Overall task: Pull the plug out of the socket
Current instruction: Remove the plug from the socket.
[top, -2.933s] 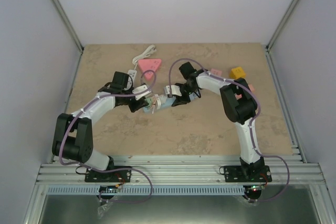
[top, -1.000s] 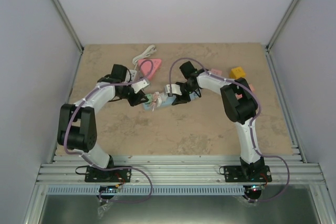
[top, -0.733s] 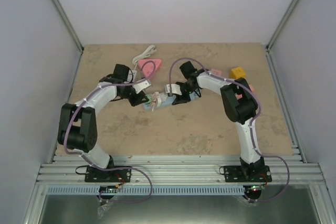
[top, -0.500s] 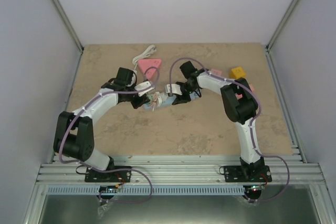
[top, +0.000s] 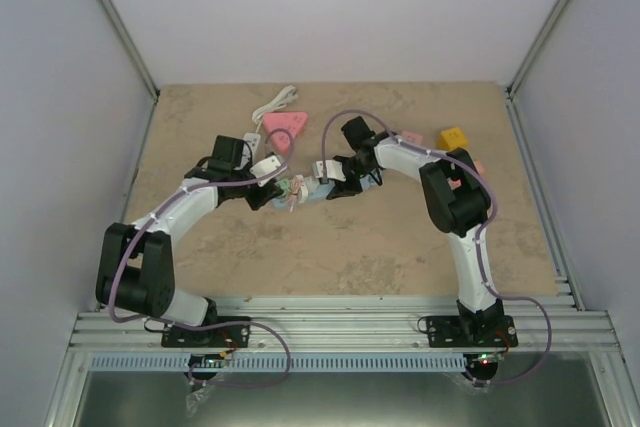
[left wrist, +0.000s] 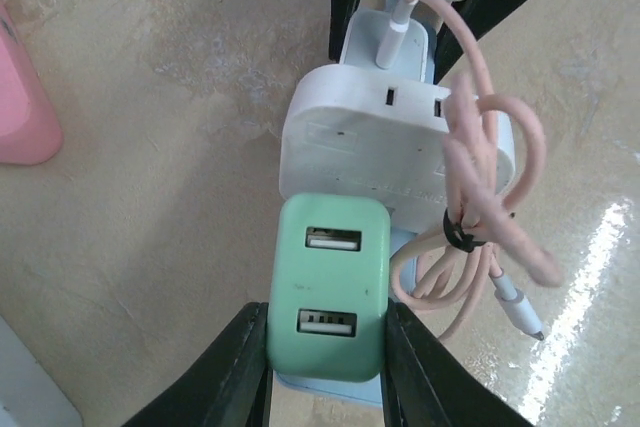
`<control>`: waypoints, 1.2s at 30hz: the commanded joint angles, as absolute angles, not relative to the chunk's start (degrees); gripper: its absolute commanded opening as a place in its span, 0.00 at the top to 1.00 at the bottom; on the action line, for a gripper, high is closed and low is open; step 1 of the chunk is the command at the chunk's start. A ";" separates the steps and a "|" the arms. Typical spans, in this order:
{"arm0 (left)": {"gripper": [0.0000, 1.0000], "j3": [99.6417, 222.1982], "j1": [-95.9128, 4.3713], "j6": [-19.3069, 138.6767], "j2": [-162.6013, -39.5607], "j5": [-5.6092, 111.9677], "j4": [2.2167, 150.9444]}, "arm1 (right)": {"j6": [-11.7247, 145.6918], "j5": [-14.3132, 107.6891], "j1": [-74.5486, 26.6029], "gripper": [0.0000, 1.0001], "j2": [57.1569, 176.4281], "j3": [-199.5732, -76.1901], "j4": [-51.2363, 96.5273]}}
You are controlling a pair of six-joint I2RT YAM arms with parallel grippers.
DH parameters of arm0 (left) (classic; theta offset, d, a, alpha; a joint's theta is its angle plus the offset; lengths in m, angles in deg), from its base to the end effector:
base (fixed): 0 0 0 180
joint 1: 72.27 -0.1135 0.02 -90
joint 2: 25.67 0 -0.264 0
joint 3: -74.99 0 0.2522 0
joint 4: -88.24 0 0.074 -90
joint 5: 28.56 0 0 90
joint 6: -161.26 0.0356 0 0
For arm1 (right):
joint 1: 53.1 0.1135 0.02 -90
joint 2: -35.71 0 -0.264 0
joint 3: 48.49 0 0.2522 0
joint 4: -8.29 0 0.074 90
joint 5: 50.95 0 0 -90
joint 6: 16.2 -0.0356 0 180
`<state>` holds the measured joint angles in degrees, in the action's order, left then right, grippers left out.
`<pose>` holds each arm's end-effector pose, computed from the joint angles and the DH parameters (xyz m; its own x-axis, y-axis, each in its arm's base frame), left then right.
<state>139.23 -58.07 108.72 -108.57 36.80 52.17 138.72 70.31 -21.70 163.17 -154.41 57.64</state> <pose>0.2753 -0.0850 0.2079 -0.3507 0.6590 -0.6654 0.8436 0.5308 0.0810 0.3739 0.2499 0.1318 0.1928 -0.7894 -0.5829 -0.9807 -0.1741 -0.0887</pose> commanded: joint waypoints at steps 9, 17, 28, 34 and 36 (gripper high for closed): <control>1.00 152.00 -63.83 110.15 -117.01 27.00 42.91 | 139.46 63.79 -21.81 1.00 165.61 -152.02 60.92; 1.00 152.16 -61.85 108.84 -116.45 32.85 45.84 | 139.47 63.56 -21.72 0.99 166.05 -152.09 60.85; 1.00 144.69 -57.94 107.14 -107.47 40.77 56.64 | 139.48 63.44 -21.72 0.99 166.14 -152.09 60.91; 1.00 141.96 -58.30 105.40 -105.93 38.64 58.26 | 139.45 63.13 -21.72 0.99 166.06 -152.00 60.92; 1.00 142.37 -59.46 105.12 -107.40 36.09 56.99 | 139.56 63.13 -21.72 1.00 165.99 -151.94 60.94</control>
